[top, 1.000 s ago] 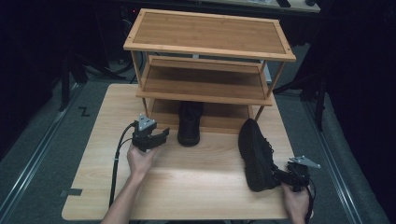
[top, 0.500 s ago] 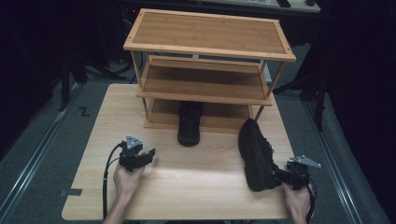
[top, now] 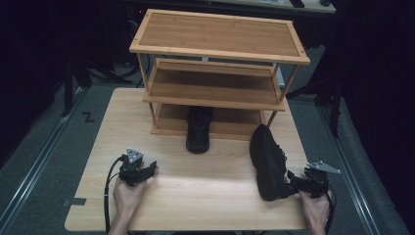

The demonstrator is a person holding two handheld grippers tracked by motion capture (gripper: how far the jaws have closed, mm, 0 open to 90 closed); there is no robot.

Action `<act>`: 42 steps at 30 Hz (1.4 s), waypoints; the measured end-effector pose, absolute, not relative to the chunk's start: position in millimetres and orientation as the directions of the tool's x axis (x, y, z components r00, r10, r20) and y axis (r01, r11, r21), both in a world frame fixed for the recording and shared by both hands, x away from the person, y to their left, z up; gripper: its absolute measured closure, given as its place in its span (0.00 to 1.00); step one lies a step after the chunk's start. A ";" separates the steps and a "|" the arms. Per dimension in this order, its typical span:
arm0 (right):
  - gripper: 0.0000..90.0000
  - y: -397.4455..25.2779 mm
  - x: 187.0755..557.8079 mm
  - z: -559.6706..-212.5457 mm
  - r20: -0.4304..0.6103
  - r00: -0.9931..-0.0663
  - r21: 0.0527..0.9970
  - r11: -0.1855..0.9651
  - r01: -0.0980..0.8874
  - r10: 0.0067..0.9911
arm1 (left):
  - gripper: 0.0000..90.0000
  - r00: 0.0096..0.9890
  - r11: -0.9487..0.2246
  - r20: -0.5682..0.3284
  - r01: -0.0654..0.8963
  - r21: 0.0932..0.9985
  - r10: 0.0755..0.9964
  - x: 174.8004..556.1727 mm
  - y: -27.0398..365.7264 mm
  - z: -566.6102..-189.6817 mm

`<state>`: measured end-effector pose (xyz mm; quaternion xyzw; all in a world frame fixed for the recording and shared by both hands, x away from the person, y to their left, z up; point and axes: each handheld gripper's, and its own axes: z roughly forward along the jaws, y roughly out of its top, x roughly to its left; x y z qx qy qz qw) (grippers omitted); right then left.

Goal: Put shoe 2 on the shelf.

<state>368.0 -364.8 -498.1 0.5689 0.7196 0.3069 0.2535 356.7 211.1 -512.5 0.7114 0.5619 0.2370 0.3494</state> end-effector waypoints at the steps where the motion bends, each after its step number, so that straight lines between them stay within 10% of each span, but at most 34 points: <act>1: 0.26 -364.4 369.2 -498.9 -0.017 -0.227 0.724 0.168 0.668 0.974 | 0.44 0.256 -0.124 -0.055 0.634 0.763 0.965 356.7 211.1 -512.5; 42: 0.37 -337.9 373.3 -490.0 0.041 -0.376 0.748 0.221 0.626 0.926 | 0.40 0.265 -0.113 -0.078 0.636 0.763 0.961 356.3 211.4 -512.6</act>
